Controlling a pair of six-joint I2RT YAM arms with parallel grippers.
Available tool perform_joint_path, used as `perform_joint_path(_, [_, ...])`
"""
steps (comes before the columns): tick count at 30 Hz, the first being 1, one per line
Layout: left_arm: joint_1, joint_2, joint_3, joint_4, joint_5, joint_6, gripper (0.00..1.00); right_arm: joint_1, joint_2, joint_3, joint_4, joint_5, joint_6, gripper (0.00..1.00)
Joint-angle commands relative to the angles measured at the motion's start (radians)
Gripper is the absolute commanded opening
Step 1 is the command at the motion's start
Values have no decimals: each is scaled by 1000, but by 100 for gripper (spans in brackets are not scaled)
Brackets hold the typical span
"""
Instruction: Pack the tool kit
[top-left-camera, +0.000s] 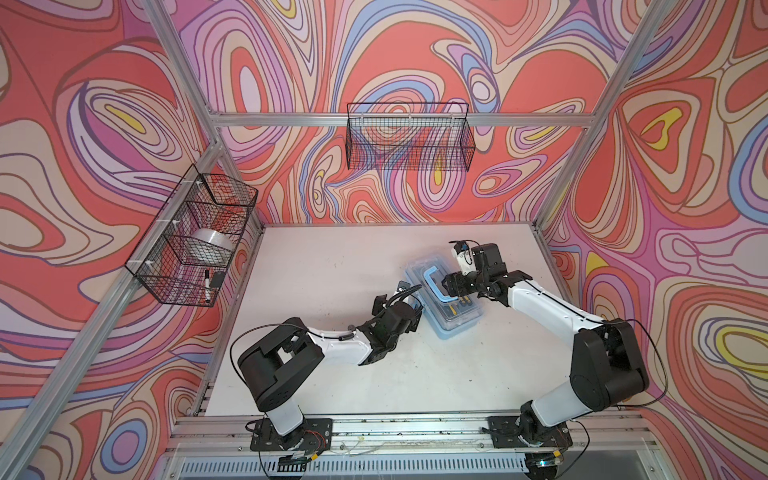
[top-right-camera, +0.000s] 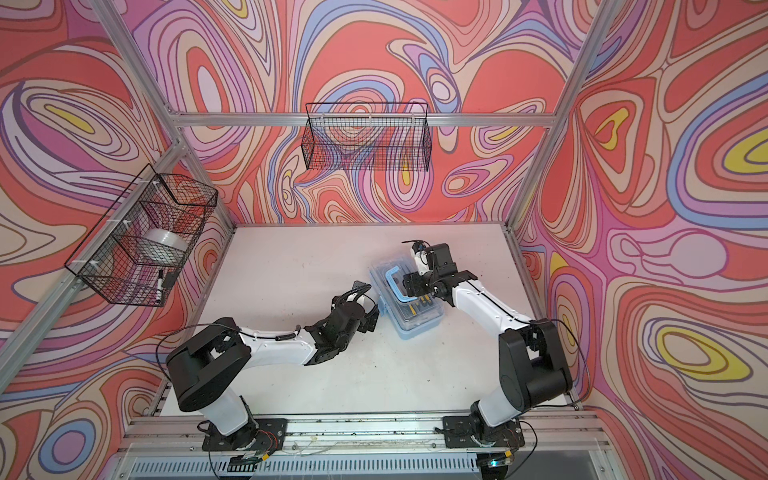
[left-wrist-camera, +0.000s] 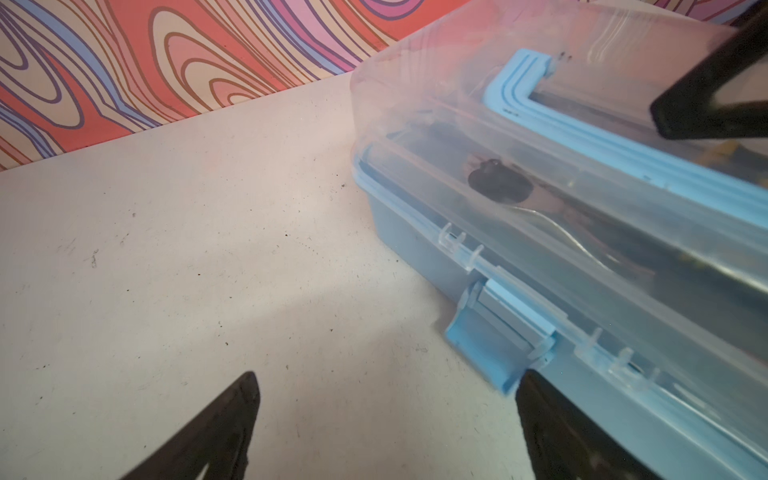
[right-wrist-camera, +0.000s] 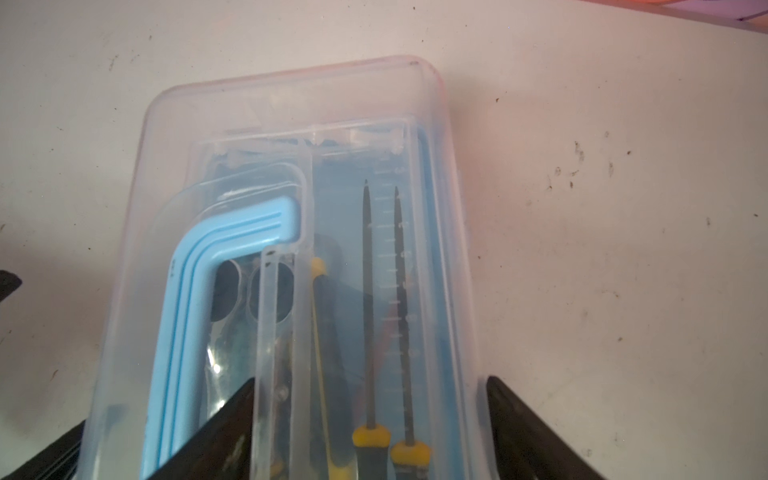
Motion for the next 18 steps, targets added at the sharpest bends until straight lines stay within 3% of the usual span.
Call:
perform_joint_path(1, [10, -9, 28, -24, -12, 16, 96, -7, -44, -14, -5, 24, 19, 85])
perform_joint_path(6, [18, 8, 46, -21, 34, 14, 95, -7, -28, -8, -28, 26, 20, 85])
perform_joint_path(11, [15, 8, -36, 68, 178, 10, 91, -8, -20, -16, -38, 43, 23, 85])
perform_joint_path(18, [-8, 73, -87, 170, 230, 5, 94, -7, 2, -20, -42, 43, 28, 85])
